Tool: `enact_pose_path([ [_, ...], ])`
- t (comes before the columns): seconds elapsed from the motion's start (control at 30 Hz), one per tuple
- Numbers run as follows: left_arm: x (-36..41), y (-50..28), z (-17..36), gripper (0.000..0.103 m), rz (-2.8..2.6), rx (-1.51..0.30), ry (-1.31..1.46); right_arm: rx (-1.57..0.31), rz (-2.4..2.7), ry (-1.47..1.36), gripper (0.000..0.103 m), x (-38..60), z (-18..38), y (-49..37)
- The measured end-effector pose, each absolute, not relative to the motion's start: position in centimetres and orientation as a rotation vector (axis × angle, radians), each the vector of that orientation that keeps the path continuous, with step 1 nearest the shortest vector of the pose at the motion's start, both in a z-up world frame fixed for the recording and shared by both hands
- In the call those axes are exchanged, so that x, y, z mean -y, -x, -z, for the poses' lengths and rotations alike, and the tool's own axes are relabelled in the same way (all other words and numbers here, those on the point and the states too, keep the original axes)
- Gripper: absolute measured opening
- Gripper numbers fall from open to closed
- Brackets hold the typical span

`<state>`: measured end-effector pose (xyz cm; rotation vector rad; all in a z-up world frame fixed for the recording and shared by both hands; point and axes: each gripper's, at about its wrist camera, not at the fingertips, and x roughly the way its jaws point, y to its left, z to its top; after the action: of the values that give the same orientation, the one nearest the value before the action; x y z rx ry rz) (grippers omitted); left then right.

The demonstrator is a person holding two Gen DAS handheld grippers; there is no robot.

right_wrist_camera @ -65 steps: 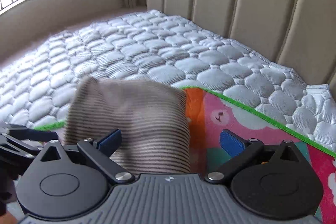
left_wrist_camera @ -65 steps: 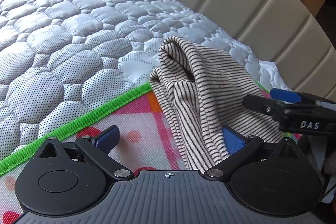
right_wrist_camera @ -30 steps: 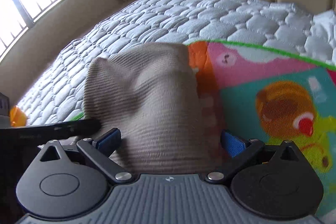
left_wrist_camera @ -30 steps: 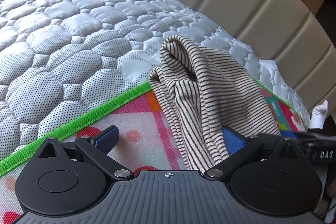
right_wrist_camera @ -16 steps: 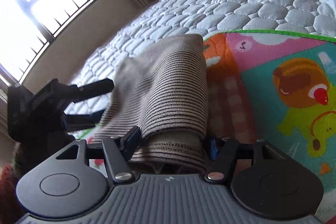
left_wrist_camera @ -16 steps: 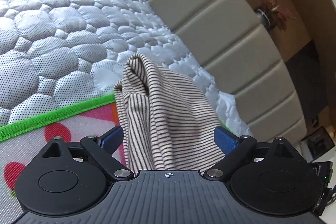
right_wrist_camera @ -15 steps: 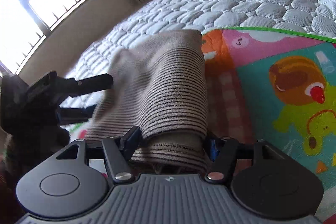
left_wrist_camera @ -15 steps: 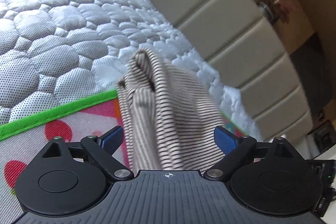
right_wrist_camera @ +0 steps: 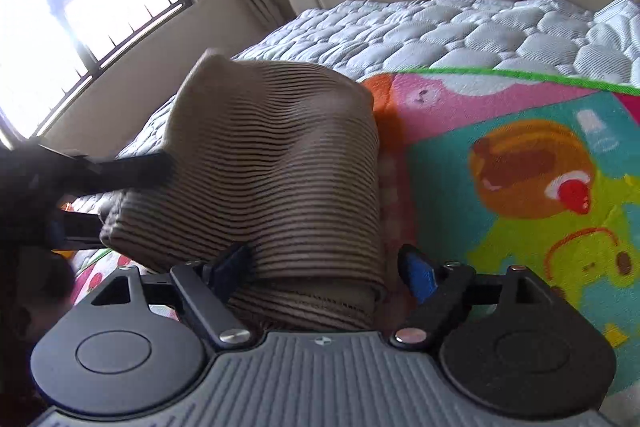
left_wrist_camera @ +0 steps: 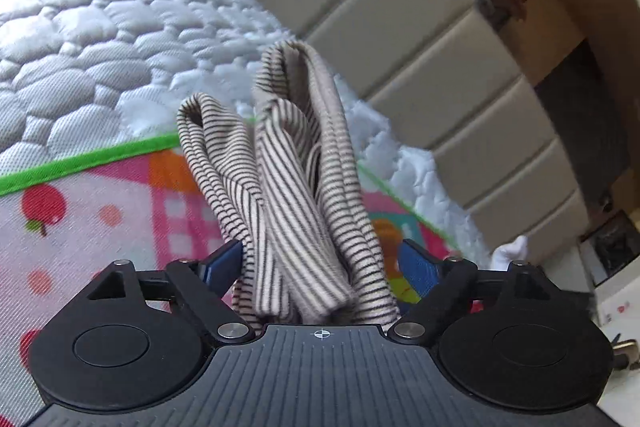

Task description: Fold clothes

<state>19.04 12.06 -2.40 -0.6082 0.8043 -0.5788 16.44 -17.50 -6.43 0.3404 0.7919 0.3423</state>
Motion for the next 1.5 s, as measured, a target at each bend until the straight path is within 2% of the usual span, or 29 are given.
enact_pose_path([
  [0.07,-13.3,-18.8,1.5,0.088,0.605,-0.738,0.686,-0.795,-0.329,-0.348,0.084,18.1,6.5,-16.5],
  [0.13,-14.3,-19.0,0.9,0.093,0.584,-0.704,0.713,-0.808,-0.334,-0.344,0.085,17.8,6.8,-16.5],
  [0.37,-13.4,-20.0,3.3,0.092,0.443,-0.823,0.553,-0.794,-0.324,-0.294,0.089,16.5,7.4,-16.3],
  [0.47,-12.6,-19.7,2.9,0.084,0.468,-0.798,0.505,-0.79,-0.325,-0.3,0.091,16.6,7.6,-16.4],
  [0.63,-10.1,-18.0,1.7,0.059,0.523,-0.769,0.334,-0.764,-0.317,-0.265,0.092,16.4,7.2,-16.2],
  [0.77,-10.1,-17.3,0.7,0.059,0.58,-0.759,0.33,-0.642,-0.298,-0.082,0.092,15.2,4.7,-14.5],
  [0.9,-12.8,-18.6,2.3,0.063,0.49,-0.828,0.456,-0.583,-0.294,-0.011,0.09,12.9,3.0,-13.1],
  [1.0,-15.7,-19.7,3.4,0.077,0.382,-0.842,0.573,-0.552,-0.322,0.028,0.089,10.3,2.3,-12.4],
  [1.23,-17.7,-20.9,3.4,0.087,0.207,-0.812,0.456,-0.509,-0.336,0.226,0.089,2.7,1.8,-14.8],
  [1.33,-18.3,-21.3,3.5,0.09,0.172,-0.814,0.444,-0.613,-0.365,0.254,0.089,0.9,3.2,-16.6],
  [1.5,-19.1,-21.8,3.9,0.09,0.148,-0.833,0.452,-0.636,-0.431,0.356,0.086,-0.5,5.5,-15.1],
])
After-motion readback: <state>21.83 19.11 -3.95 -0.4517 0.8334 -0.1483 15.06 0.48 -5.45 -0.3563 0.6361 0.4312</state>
